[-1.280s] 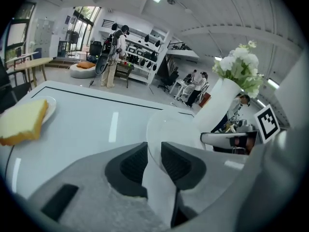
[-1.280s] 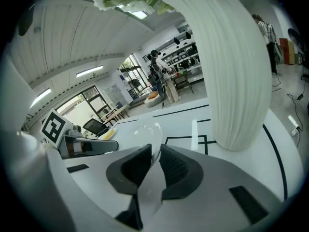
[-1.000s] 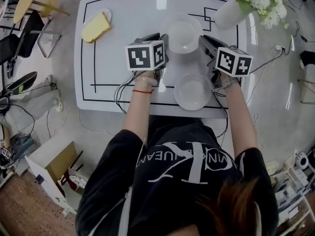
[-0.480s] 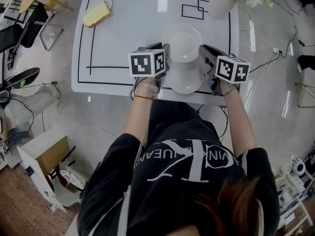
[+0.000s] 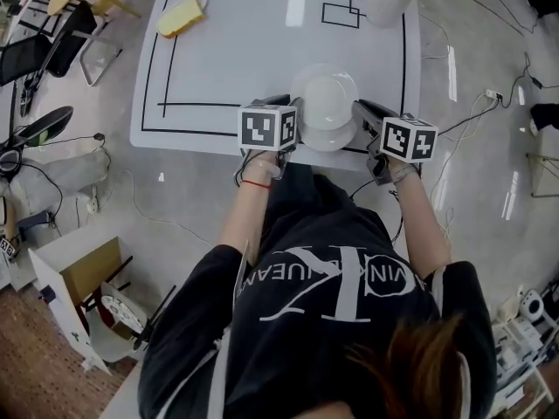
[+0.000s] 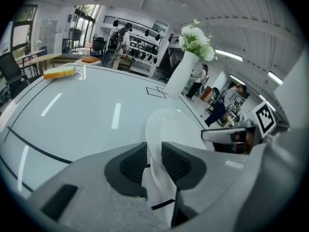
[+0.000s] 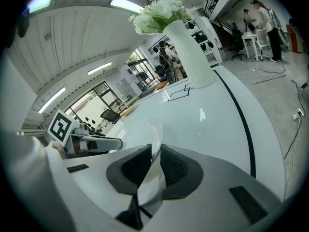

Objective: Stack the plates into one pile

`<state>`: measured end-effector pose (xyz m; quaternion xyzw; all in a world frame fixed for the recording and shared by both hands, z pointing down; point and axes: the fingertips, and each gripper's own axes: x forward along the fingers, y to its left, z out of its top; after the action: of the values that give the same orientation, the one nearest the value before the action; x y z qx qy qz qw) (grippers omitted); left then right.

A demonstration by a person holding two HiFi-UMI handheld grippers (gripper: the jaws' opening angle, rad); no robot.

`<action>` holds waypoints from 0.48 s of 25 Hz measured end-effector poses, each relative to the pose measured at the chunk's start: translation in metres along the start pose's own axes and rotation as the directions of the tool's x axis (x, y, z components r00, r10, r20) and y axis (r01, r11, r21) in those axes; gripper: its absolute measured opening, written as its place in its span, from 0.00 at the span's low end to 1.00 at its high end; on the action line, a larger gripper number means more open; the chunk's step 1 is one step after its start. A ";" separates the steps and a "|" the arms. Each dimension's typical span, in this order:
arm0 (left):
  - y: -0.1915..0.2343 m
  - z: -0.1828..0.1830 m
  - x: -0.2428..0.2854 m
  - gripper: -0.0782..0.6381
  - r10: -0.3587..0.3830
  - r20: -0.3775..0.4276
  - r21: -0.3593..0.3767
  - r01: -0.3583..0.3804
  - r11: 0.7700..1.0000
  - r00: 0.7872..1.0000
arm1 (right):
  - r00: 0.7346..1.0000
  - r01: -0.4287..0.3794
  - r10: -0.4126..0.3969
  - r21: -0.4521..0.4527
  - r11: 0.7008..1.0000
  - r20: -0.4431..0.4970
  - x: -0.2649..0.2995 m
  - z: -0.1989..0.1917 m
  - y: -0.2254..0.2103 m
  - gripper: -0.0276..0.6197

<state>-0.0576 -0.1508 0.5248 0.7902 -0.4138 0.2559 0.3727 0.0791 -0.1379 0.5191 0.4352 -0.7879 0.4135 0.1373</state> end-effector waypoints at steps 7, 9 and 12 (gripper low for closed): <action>-0.009 -0.017 -0.007 0.25 0.017 -0.023 0.036 -0.016 0.999 1.000 | 1.000 -0.005 0.005 0.002 1.000 -0.015 -0.012 -0.022 0.004 0.13; -0.010 -0.023 -0.008 0.25 0.017 -0.033 0.041 -0.015 0.999 0.999 | 1.000 -0.005 0.005 0.002 1.000 -0.024 -0.015 -0.029 0.005 0.13; -0.011 -0.033 -0.007 0.25 0.015 -0.052 0.044 -0.012 0.999 0.999 | 0.999 -0.005 0.006 0.009 1.000 -0.037 -0.017 -0.040 0.004 0.13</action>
<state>-0.0549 -0.1169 0.5345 0.7884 -0.4033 0.2882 0.3643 0.0800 -0.0961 0.5322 0.4258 -0.7844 0.4256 0.1489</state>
